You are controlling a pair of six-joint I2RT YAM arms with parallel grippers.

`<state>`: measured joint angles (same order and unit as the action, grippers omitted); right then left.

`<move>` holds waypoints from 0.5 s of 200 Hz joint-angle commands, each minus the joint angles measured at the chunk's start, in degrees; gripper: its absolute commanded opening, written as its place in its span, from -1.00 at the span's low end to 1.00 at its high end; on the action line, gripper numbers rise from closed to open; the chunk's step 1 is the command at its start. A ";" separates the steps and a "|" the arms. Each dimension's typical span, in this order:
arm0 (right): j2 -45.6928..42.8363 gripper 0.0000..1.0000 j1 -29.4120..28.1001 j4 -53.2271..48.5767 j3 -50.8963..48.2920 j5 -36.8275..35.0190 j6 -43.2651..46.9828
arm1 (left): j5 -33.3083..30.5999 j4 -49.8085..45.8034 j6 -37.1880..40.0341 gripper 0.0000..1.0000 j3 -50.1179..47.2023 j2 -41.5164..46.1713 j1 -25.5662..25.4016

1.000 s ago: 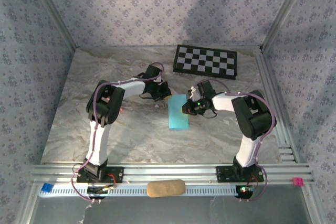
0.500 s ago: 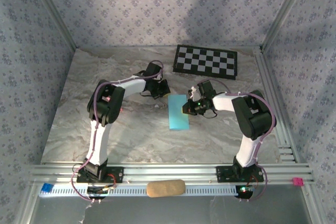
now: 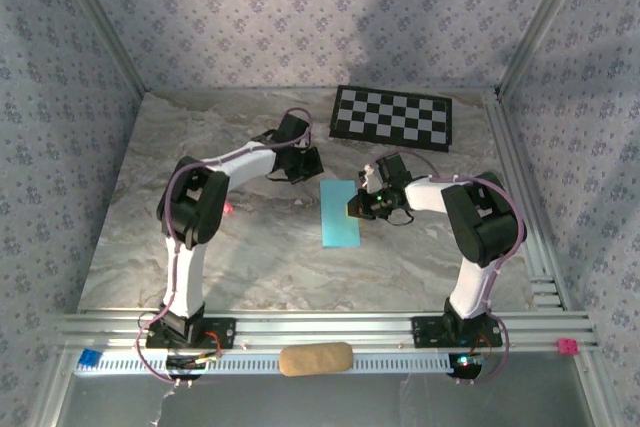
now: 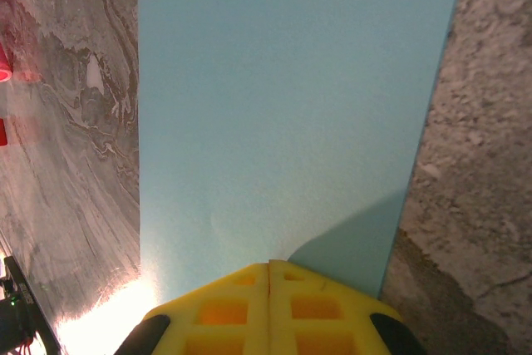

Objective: Fold a paper plane with a square sheet of paper (pick it up from the middle)
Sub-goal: First fold the square sheet of paper in half at the center of the table.

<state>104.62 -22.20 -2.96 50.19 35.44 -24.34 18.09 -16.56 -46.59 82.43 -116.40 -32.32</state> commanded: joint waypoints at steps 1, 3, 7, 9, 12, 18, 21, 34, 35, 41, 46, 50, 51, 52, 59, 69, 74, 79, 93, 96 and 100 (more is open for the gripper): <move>3.36 -1.00 0.97 -11.71 -3.48 -10.30 0.66 | 5.59 4.48 -0.77 -0.81 -4.89 4.84 -3.55; 3.39 -1.00 0.98 -11.65 -3.47 -10.30 0.60 | 5.96 5.14 -0.94 -0.81 -5.44 5.04 -3.81; 3.39 -1.00 0.93 -11.60 -3.44 -10.32 0.55 | 6.62 6.16 -1.39 -0.81 -6.50 5.45 -4.36; 3.40 -1.00 0.93 -11.58 -3.48 -10.31 0.46 | 6.92 6.58 -1.57 -0.80 -7.02 5.61 -4.63; 3.40 -1.00 0.96 -11.60 -3.52 -10.34 0.44 | 7.30 7.22 -1.84 -0.81 -7.75 5.88 -5.04; 3.40 -1.00 0.88 -11.59 -3.52 -10.37 0.43 | 7.87 8.06 -2.32 -0.81 -9.10 6.28 -5.66; 3.40 -1.00 0.91 -11.58 -3.52 -10.39 0.43 | 8.19 8.42 -2.47 -0.81 -9.78 6.47 -5.96; 3.31 -1.00 0.91 -11.74 -3.55 -10.47 0.51 | 8.75 9.84 -3.06 -0.81 -12.56 7.35 -7.40; 3.31 -1.00 0.88 -11.77 -3.54 -10.47 0.51 | 8.78 9.95 -3.06 -0.81 -12.74 7.43 -7.49; 3.38 -1.00 0.92 -11.81 -3.60 -10.57 0.56 | 9.04 10.69 -3.09 -0.81 -14.11 7.79 -8.20; 3.40 -1.00 0.90 -11.85 -3.69 -10.65 0.61 | 9.22 11.11 -3.07 -0.81 -15.03 7.93 -8.58; 3.40 -1.00 0.88 -11.89 -3.66 -10.70 0.65 | 9.42 11.38 -3.07 -0.82 -15.58 7.94 -8.86; 3.40 -1.00 0.90 -11.89 -3.68 -10.68 0.63 | 9.51 11.42 -3.07 -0.82 -15.79 7.94 -8.93; 3.40 -1.00 0.96 -11.94 -3.65 -10.71 0.62 | 9.60 11.48 -3.07 -0.82 -15.97 7.94 -8.92; 3.48 -1.00 0.87 -12.00 -3.74 -10.74 0.68 | 10.17 11.99 -2.99 -0.81 -16.93 7.86 -9.11; 3.57 -1.00 0.92 -12.35 -3.70 -10.79 0.79 | 10.23 12.44 -3.07 -0.81 -18.30 8.07 -9.21; 3.58 -1.00 0.98 -12.54 -3.66 -10.83 0.87 | 10.13 13.05 -3.26 -0.81 -19.16 8.26 -9.33; 3.49 -1.00 0.96 -12.61 -3.54 -10.90 0.99 | 10.17 13.83 -3.34 -0.81 -19.88 8.42 -9.40; 3.31 -1.00 0.89 -12.60 -3.54 -11.00 0.89 | 10.30 14.53 -3.21 -0.81 -21.52 8.74 -9.57; 3.30 -1.00 0.92 -12.60 -3.56 -11.01 0.94 | 10.38 14.47 -3.04 -0.82 -21.73 8.73 -9.53; 3.23 -1.00 0.88 -12.70 -3.55 -11.01 0.88 | 10.39 14.18 -2.77 -0.82 -22.03 8.84 -9.60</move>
<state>104.62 -22.20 -3.01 50.19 35.40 -24.34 26.76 -5.30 -49.28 61.98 -109.95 -41.76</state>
